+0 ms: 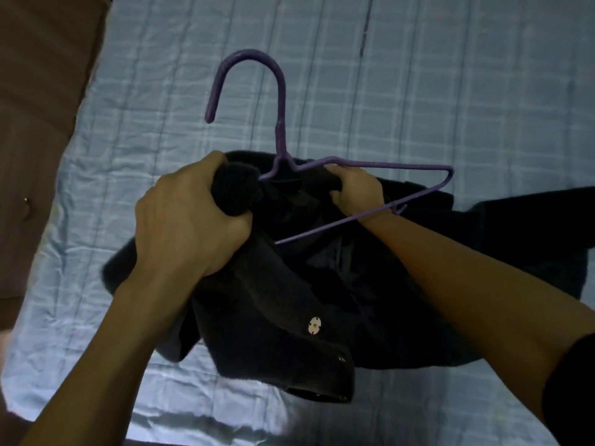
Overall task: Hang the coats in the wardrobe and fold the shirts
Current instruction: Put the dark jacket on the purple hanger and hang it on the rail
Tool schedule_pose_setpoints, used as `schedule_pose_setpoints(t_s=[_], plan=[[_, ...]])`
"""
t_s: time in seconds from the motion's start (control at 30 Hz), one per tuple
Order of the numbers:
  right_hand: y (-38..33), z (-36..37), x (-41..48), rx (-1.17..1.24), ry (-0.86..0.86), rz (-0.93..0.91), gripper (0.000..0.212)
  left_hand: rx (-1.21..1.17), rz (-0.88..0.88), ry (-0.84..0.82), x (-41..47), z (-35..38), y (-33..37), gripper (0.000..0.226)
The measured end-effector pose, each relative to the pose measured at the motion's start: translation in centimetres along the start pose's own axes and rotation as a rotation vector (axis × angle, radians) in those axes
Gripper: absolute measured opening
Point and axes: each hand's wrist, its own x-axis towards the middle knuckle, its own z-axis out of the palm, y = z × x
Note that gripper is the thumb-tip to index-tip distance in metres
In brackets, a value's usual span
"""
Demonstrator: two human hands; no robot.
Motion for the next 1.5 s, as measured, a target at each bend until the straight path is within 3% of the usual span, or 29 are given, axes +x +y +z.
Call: schedule_pose_setpoints(t_s=[0.53, 0.63, 0.87, 1.03, 1.27, 1.5], plan=[[2.0, -18.2, -12.0, 0.364, 0.389, 0.355, 0.04, 0.041, 0.128, 0.194, -6.3, -7.2, 4.3, 0.021], [2.0, -22.8, -15.7, 0.409, 0.446, 0.323, 0.035, 0.055, 0.165, 0.236, -8.2, -9.1, 5.4, 0.02], [-1.2, -32.2, -23.7, 0.349, 0.645, 0.292, 0.052, 0.126, 0.213, 0.327, -12.4, -12.2, 7.8, 0.026], [-6.0, -37.9, -28.3, 0.286, 0.86, 0.193, 0.054, 0.217, 0.203, 0.423, -12.6, -14.2, 10.2, 0.03], [-10.4, -43.4, -34.0, 0.393, 1.213, 0.055, 0.048, 0.248, 0.263, 0.516, -13.9, -19.1, 16.3, 0.037], [-9.2, -45.1, -39.0, 0.335, 1.226, 0.101, 0.047, 0.295, 0.27, 0.417, -14.7, -18.7, 17.4, 0.034]])
